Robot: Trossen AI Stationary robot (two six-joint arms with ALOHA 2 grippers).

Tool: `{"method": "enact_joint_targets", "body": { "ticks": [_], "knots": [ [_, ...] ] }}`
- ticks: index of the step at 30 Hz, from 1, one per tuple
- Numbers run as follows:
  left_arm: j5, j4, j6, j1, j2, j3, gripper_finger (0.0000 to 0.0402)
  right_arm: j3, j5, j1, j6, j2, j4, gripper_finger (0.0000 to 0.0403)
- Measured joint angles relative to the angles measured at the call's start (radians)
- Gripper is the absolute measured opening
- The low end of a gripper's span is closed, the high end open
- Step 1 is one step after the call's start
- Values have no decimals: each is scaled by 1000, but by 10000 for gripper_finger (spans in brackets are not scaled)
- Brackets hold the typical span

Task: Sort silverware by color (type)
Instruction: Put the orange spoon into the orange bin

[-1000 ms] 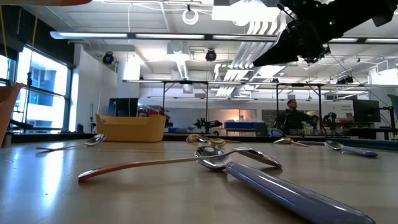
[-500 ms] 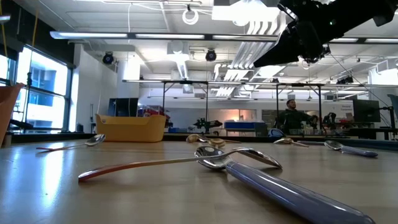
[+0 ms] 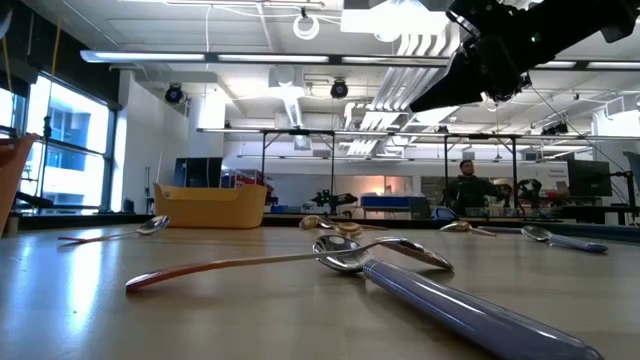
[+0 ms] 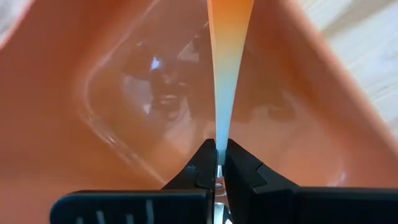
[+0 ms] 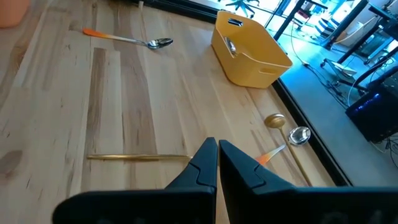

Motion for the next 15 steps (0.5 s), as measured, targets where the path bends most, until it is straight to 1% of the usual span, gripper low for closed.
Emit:
{"method": "enact_joint_targets", "body": {
  "ticks": [8,11,15],
  "knots": [
    [7,41,8,2,0,-6,8,0,0,0,12,0,-7,0],
    [5,38,3,2,0,-6,27,0,0,0,12,0,-7,0],
    [-24,37,29,2,0,21,67,0,0,0,22,0,-8,0]
  ]
}}
